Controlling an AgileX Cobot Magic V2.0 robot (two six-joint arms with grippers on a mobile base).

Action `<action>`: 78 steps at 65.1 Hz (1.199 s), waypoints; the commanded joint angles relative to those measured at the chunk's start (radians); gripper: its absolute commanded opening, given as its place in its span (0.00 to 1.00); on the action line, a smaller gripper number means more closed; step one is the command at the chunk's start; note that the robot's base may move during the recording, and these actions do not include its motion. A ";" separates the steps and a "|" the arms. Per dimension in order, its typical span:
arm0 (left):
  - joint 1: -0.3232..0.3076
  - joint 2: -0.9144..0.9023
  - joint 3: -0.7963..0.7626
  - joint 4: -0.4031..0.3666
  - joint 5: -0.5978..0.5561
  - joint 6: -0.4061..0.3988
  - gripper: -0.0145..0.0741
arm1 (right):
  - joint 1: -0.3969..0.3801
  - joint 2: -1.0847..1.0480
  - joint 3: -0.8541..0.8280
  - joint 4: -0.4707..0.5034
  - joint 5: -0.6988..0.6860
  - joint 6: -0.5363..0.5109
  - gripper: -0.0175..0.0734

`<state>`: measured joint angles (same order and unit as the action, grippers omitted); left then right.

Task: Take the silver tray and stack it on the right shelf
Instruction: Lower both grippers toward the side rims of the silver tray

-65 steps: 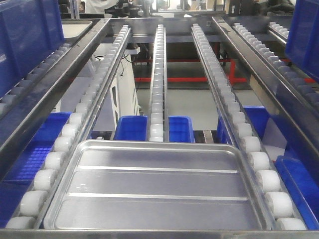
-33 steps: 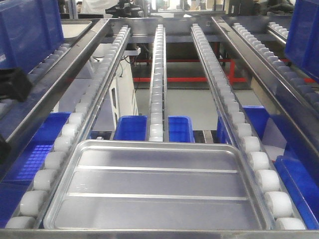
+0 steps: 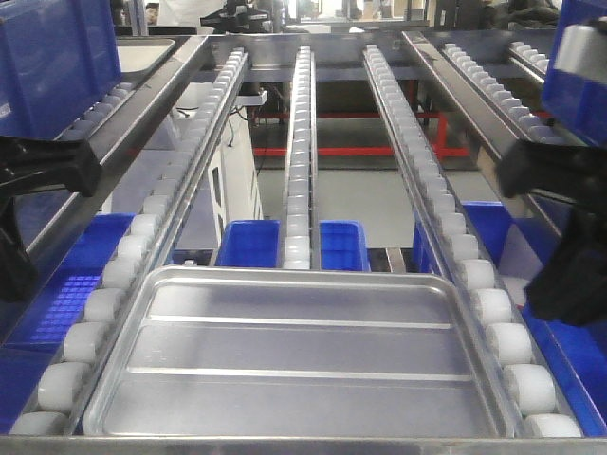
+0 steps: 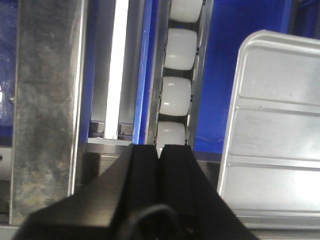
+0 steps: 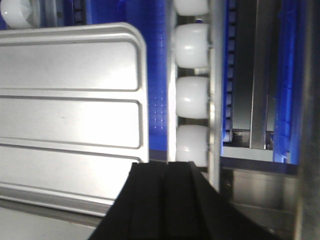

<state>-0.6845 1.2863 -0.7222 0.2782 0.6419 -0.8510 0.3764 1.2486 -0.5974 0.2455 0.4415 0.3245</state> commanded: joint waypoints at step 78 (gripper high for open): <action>-0.113 0.164 -0.177 -0.039 0.018 0.002 0.06 | 0.260 0.149 -0.240 -0.505 0.172 0.567 0.27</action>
<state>-0.7885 1.4726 -0.8687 0.2367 0.6709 -0.8544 0.6578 1.4280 -0.8142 -0.2689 0.6425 0.9421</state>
